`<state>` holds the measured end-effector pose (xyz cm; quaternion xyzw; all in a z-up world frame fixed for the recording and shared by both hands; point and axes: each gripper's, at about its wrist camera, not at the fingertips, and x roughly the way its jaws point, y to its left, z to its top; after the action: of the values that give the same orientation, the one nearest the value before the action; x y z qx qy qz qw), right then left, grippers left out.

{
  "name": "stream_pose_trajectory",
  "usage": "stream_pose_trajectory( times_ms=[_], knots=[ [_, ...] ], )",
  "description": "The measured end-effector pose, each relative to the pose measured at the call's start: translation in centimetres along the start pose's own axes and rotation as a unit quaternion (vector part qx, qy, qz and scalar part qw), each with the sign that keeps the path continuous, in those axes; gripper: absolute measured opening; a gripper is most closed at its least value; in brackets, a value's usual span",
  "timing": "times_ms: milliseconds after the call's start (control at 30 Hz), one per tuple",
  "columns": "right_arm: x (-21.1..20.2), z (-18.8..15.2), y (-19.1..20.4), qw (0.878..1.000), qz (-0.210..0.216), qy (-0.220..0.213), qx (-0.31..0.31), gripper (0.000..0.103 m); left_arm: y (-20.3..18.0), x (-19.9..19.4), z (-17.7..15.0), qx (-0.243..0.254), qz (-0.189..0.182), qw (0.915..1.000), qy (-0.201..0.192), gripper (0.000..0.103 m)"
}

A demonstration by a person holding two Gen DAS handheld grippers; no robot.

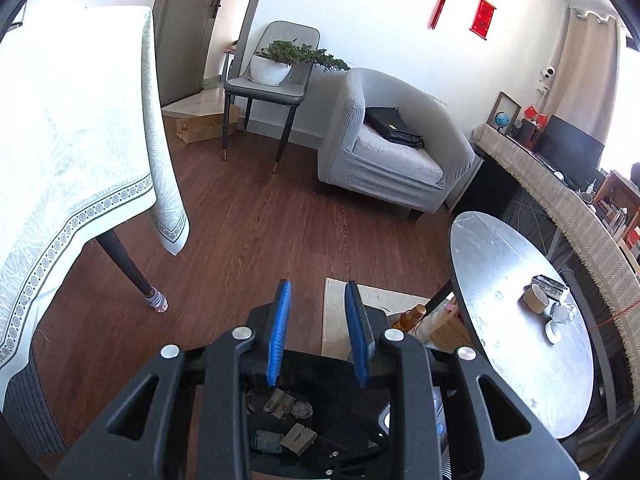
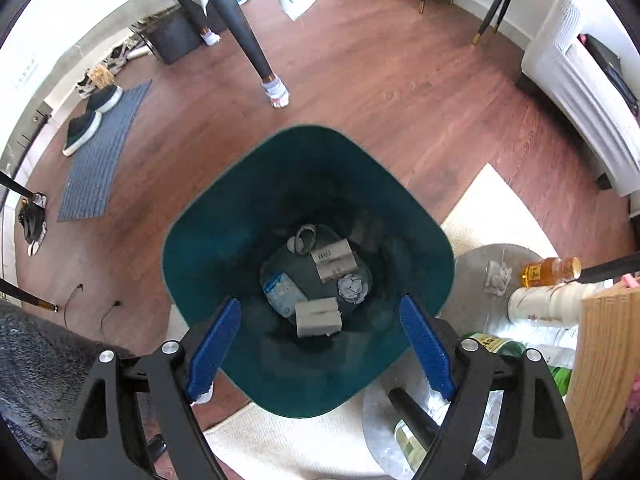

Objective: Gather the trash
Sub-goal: 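Lower the white box into the green bin and open the right tool, then move both tools back to the table toward the crumpled paper and white lid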

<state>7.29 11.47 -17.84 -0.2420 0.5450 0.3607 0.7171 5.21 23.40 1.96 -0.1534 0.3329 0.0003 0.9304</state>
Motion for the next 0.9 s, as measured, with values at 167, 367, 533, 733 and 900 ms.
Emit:
stream_pose_trajectory(
  times_ms=[167,367,533,733,900],
  knots=[
    [-2.3,0.4,0.6,0.999,0.016,-0.035,-0.020,0.074,-0.4,-0.2,0.1,0.004,0.010,0.9999,-0.006,0.030],
    [-6.0,0.7,1.1,0.995,0.028,-0.095,-0.027,0.066,-0.5,-0.8,0.3,0.000,0.007,0.9998,-0.016,0.031],
    [-9.6,0.5,1.2,0.988,0.025,-0.149,-0.026,0.062,-0.9,-1.6,0.8,0.005,0.012,0.9995,-0.030,0.033],
    [-13.9,-0.8,-0.7,0.979,0.014,-0.203,-0.005,0.060,-2.2,-1.0,1.0,0.011,0.001,0.9995,-0.029,0.036],
    [-17.1,-3.0,-3.6,0.973,-0.007,-0.230,0.026,0.055,-5.0,-0.2,0.7,0.032,-0.019,0.9990,-0.027,0.043]
  ],
)
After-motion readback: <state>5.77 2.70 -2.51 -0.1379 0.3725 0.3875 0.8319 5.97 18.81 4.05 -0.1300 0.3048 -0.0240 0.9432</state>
